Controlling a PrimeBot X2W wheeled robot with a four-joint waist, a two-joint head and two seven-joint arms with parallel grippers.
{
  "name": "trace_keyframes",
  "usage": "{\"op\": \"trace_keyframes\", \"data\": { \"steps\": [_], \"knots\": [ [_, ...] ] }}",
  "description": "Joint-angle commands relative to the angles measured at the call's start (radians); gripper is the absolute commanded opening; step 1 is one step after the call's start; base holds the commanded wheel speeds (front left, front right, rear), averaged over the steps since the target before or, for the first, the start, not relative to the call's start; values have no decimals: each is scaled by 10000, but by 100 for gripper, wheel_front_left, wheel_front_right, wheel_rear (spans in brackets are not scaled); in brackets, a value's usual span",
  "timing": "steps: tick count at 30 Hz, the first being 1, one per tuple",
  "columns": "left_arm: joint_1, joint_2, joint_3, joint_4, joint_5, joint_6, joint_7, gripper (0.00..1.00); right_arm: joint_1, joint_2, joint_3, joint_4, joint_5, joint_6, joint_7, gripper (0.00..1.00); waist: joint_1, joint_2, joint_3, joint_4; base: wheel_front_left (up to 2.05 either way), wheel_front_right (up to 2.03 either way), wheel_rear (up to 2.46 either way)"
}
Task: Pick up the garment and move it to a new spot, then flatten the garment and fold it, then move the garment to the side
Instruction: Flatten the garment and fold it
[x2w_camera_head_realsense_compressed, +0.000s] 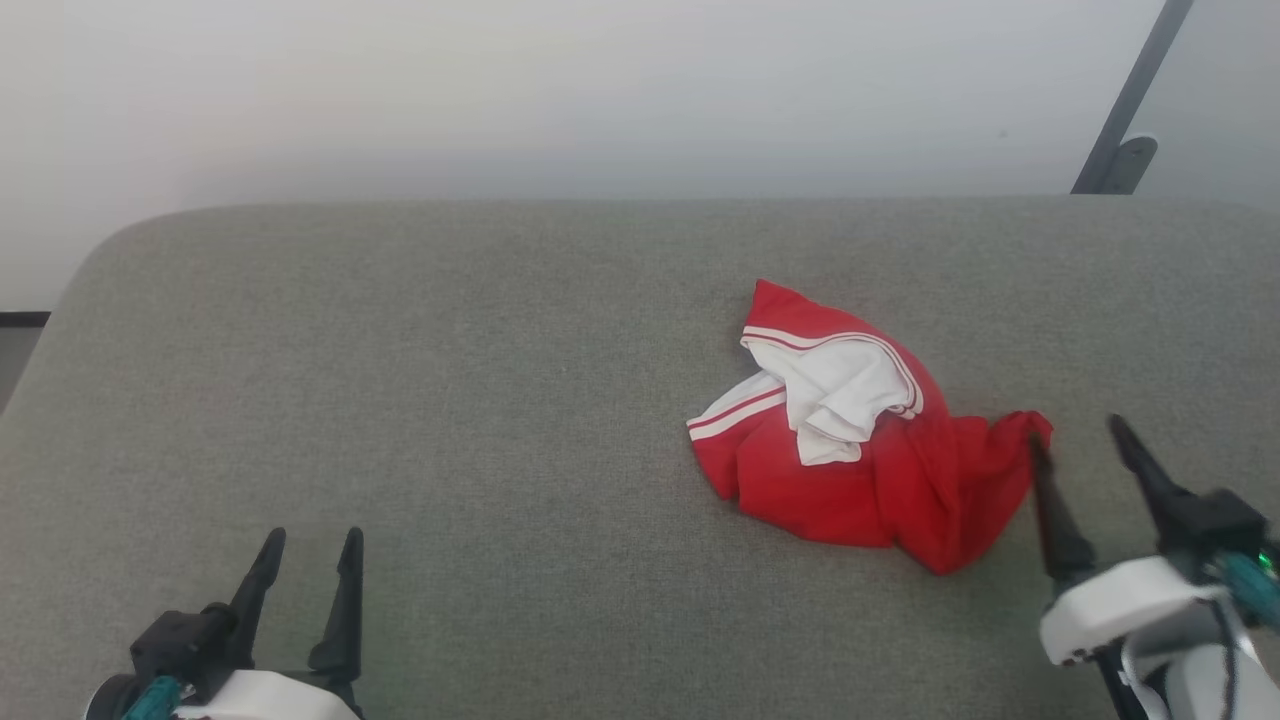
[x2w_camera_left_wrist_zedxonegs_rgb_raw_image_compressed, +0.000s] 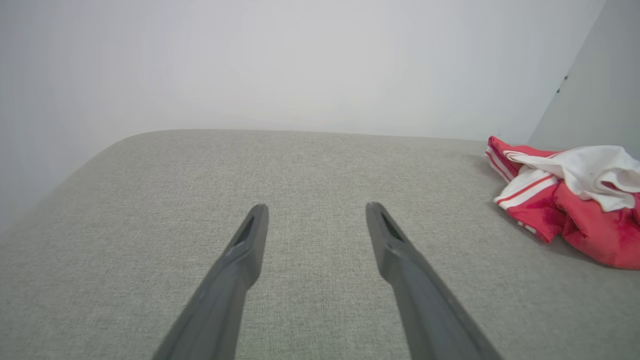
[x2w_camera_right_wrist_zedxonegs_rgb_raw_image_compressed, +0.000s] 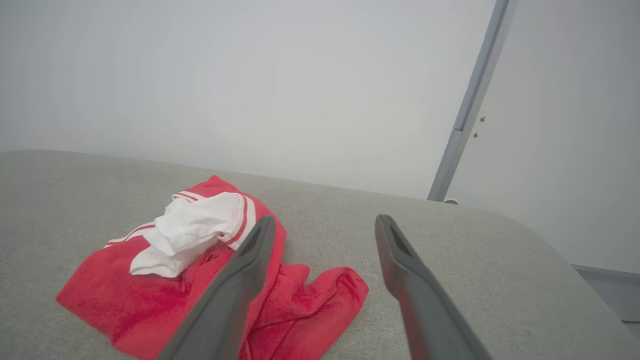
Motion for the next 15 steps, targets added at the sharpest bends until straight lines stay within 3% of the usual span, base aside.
{"op": "trace_keyframes", "data": {
  "steps": [1,6,15],
  "knots": [
    [35,-60,60,-11,107,-47,-48,100,-206,-135,241,26,11,5,99,100,0,-1,28,2,0,0,0],
    [-129,-376,-67,-11,144,-58,-48,100,-1058,-1378,2247,-121,311,5,1376,100,0,-1,293,197,0,0,0],
    [-720,-855,-761,194,-153,-57,-48,100,-3879,-4995,7433,-1724,2394,1,5206,100,0,-1,1204,934,0,0,0]
  ]
}}
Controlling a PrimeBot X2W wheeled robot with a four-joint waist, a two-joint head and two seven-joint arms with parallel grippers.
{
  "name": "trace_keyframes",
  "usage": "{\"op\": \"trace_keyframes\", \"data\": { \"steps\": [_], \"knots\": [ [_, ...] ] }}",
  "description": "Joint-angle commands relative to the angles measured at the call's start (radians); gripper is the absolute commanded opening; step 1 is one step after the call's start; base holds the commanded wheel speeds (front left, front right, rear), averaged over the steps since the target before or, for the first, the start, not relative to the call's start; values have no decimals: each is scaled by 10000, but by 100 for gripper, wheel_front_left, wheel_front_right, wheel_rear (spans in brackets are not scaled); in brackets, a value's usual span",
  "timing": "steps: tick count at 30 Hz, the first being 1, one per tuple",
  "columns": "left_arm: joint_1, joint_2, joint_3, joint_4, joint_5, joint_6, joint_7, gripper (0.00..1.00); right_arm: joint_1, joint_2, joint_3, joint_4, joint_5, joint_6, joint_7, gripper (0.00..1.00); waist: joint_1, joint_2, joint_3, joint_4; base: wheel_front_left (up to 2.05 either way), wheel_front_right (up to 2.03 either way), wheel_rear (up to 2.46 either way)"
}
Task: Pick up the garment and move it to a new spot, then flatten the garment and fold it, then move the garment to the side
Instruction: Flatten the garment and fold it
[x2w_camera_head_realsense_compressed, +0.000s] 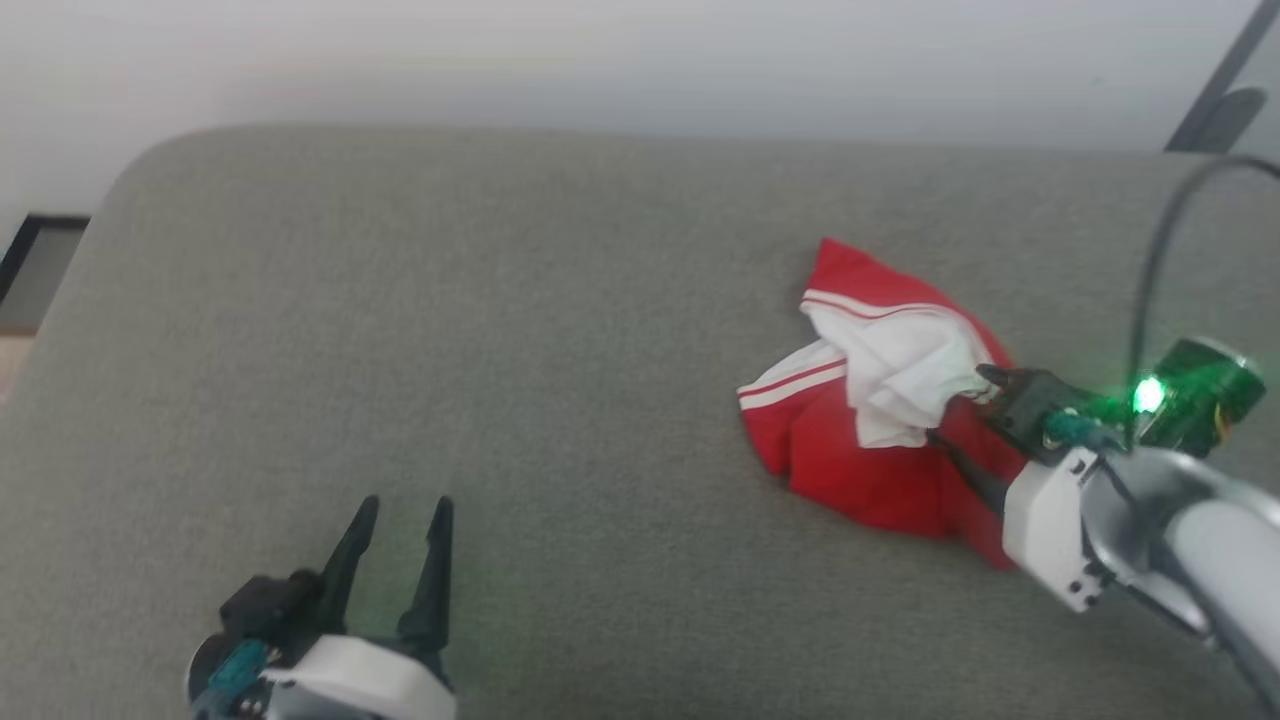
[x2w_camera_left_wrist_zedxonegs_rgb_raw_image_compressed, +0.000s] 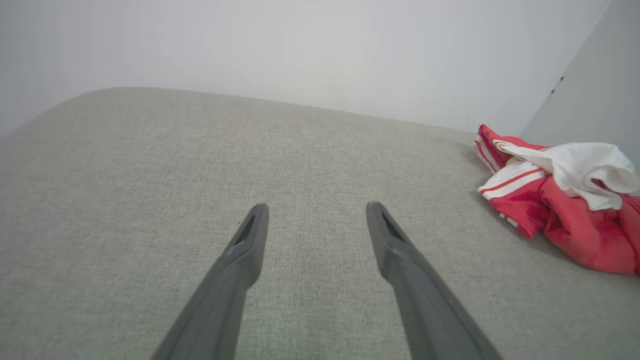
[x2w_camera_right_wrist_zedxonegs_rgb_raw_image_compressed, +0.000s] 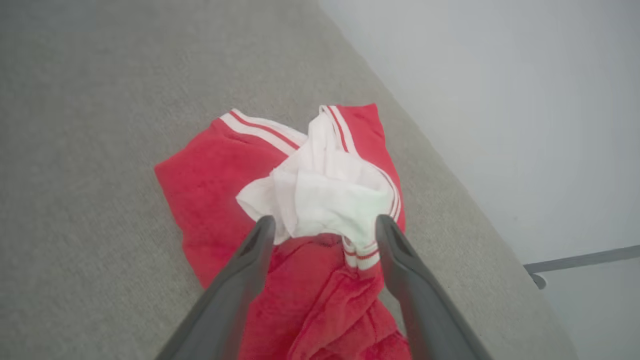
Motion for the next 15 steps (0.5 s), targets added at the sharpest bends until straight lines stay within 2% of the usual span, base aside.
{"op": "trace_keyframes", "data": {
  "steps": [1,4,6,8,12,15],
  "knots": [
    [-232,-43,-48,2,-49,-17,-48,100,-446,-352,406,-215,304,-2,430,100,0,-1,384,326,0,0,0],
    [-442,-190,-159,73,-138,-17,-48,100,-1358,-1128,1435,-665,1030,-2,1324,100,0,-1,728,599,0,0,0],
    [-504,-222,-190,98,-160,-18,-48,100,-1626,-1321,1701,-749,1194,-1,1518,100,0,-1,815,669,0,0,0],
    [-718,-333,-256,145,-253,-18,-47,100,-2301,-1763,2470,-833,1599,-1,1934,100,0,-1,1126,873,0,0,0],
    [-952,-447,-335,211,-349,-18,-48,100,-2947,-2094,3258,-755,1943,-1,2153,100,0,-1,1475,1093,0,0,0],
    [-1067,-504,-327,231,-417,-19,-48,100,-3175,-2206,3483,-696,2000,-2,2081,100,0,-1,1600,1150,0,0,0]
  ]
}}
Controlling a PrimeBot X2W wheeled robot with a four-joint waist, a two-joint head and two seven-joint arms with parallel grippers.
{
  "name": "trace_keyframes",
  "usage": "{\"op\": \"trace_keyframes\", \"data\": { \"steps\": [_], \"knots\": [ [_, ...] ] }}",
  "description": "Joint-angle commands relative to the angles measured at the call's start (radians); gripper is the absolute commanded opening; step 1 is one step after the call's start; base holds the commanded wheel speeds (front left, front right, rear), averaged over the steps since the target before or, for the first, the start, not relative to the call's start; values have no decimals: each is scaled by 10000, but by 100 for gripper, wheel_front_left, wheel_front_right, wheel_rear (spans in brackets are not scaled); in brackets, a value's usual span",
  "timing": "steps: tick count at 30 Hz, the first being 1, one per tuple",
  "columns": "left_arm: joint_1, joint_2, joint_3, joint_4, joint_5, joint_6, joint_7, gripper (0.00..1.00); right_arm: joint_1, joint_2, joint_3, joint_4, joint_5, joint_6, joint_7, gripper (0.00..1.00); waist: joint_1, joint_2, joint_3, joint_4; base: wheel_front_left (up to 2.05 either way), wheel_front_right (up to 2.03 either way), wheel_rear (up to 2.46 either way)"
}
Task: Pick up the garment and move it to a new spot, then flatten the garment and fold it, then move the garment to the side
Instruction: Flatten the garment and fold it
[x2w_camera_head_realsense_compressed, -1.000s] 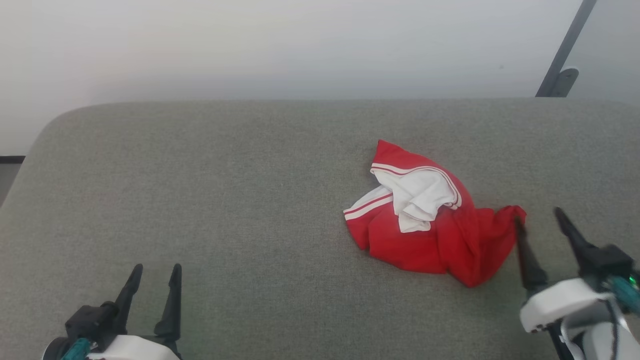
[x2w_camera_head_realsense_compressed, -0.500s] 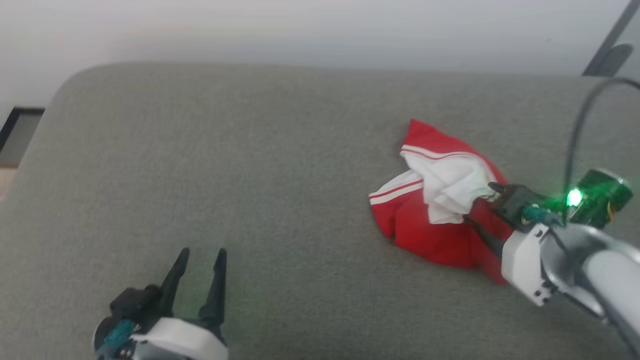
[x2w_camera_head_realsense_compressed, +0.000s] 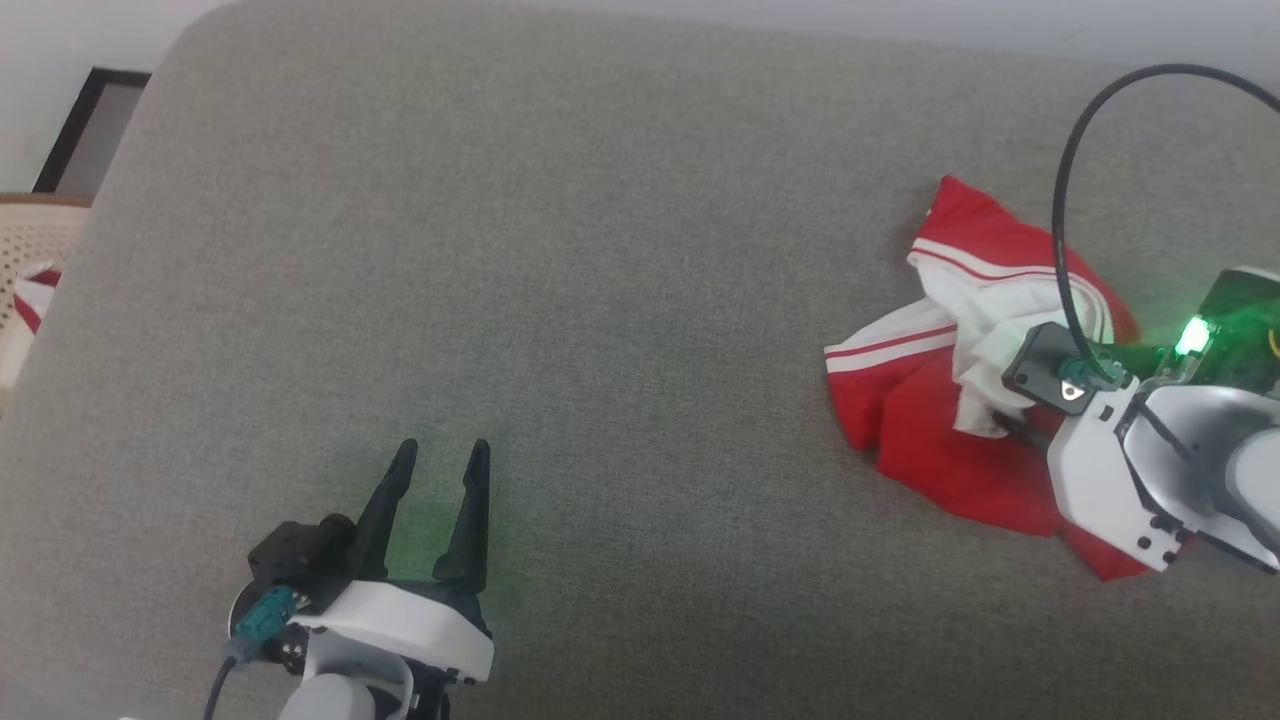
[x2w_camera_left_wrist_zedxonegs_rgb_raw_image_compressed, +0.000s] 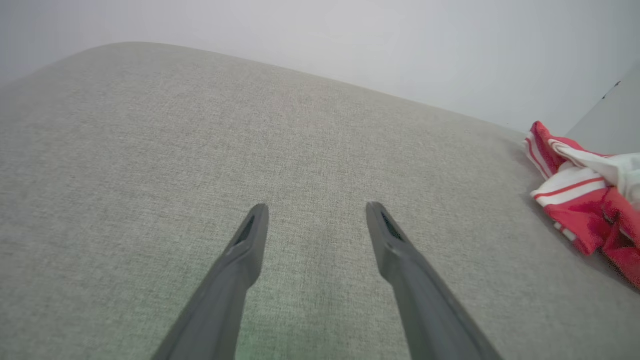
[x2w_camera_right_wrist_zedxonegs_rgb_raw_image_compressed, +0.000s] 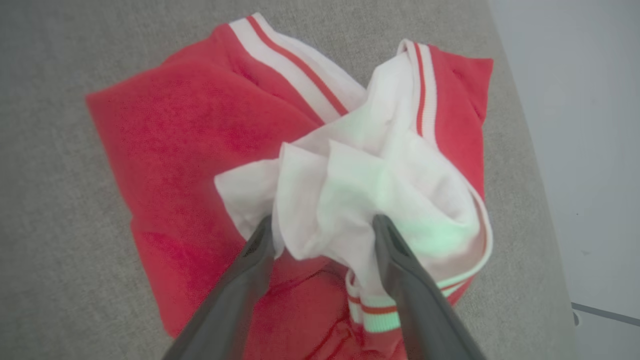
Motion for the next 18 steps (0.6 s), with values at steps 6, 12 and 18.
{"op": "trace_keyframes", "data": {
  "steps": [6,12,18],
  "knots": [
    [-318,-115,-14,54,-130,-19,-48,100,-443,62,-15,451,226,-2,-377,0,0,0,255,-26,0,0,0],
    [-422,-111,37,20,-71,-19,-48,100,121,460,-2485,1552,1019,-2,-1234,0,0,0,340,-454,0,0,0],
    [-602,103,-40,-57,-32,-19,-47,100,1075,1051,-5497,2919,1577,-1,-1986,0,0,0,607,-963,0,0,0]
  ]
}}
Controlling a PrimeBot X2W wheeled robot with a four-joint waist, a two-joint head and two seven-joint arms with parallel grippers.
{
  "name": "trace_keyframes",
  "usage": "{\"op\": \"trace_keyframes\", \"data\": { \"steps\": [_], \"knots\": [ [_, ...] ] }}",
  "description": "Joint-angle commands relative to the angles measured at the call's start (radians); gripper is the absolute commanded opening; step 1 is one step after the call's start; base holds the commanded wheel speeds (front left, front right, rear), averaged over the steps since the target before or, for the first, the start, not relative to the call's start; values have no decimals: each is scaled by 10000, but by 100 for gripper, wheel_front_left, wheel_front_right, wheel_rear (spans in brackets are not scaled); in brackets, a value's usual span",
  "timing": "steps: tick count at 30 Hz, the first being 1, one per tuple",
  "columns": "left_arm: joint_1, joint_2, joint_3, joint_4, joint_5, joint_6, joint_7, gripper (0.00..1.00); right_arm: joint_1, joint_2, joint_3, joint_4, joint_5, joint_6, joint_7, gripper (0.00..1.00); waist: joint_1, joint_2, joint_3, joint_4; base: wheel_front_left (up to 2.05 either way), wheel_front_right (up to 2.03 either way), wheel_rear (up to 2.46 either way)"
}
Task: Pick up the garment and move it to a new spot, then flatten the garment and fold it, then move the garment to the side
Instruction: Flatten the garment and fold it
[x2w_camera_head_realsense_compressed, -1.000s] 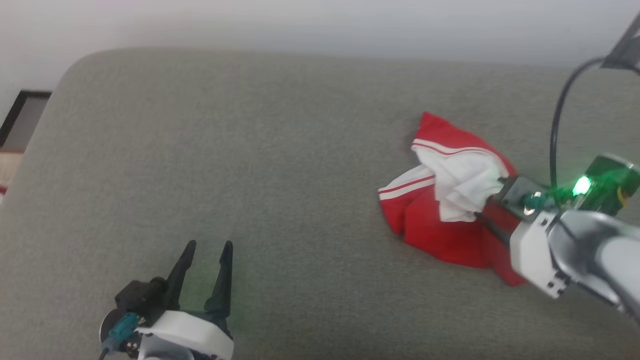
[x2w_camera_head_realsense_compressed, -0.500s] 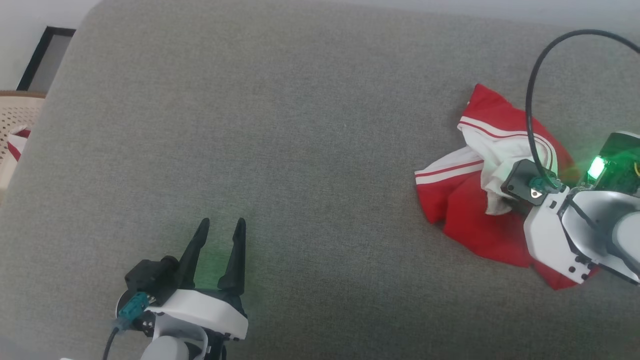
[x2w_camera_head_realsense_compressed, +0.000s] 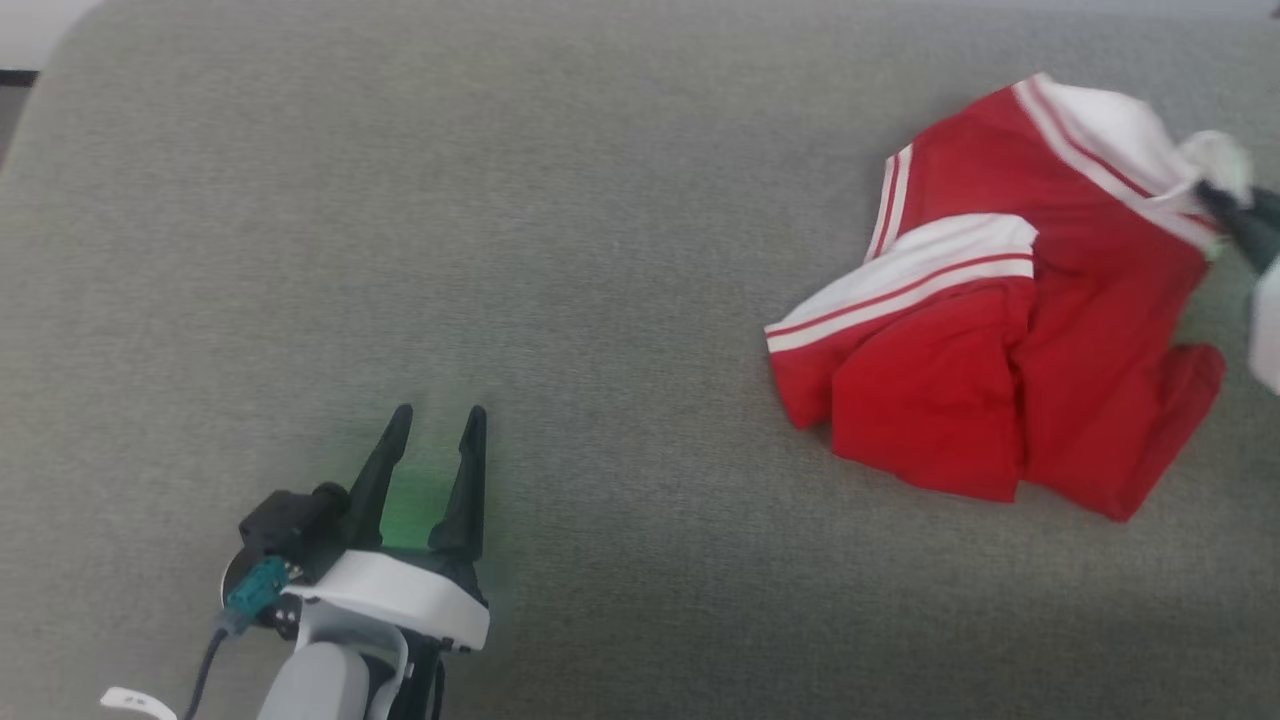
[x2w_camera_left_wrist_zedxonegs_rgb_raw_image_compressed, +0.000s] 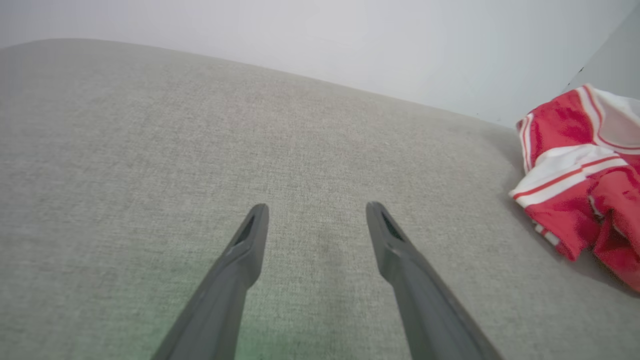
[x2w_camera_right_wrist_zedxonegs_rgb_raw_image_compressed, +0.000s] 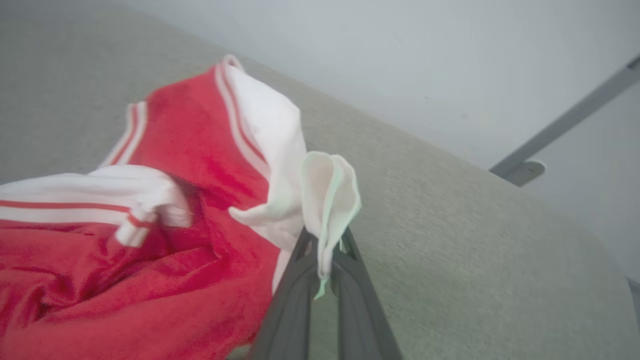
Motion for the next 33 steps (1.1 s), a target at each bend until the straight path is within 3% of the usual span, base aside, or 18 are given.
{"op": "trace_keyframes", "data": {
  "steps": [1,13,20,21,22,23,27,33],
  "knots": [
    [-215,95,-58,-32,44,-19,-45,100,278,202,-657,423,101,-2,-192,0,0,0,211,-216,0,0,0],
    [-997,602,-501,-78,-107,-18,-46,100,425,1857,-5329,4232,389,-2,-1192,0,0,0,1143,-497,0,0,0],
    [-1307,950,-744,55,-100,-20,-45,100,-205,2568,-6311,5672,-456,-1,-1957,0,0,0,1351,-701,0,0,0],
    [-1352,1027,-812,76,-79,-20,-45,100,-261,2612,-6346,5741,-598,-2,-2124,30,0,0,1347,-757,0,0,0],
    [-1406,1113,-849,78,-83,-18,-45,100,-310,2659,-6371,5784,-754,-2,-2359,82,0,0,1324,-830,0,0,0],
    [-1482,1194,-908,70,-142,-18,-45,100,-338,2683,-6388,5798,-901,-2,-2598,100,0,0,1293,-897,0,0,0],
    [-1785,1731,-1200,39,-82,-18,-47,100,-233,2810,-6274,5581,-1371,-1,-3454,100,0,0,1110,-1168,0,0,0],
    [-2844,3202,-2390,-96,-254,-19,-45,100,548,3207,-5886,4577,-1710,-2,-4884,100,0,0,583,-1900,0,0,0]
  ]
}}
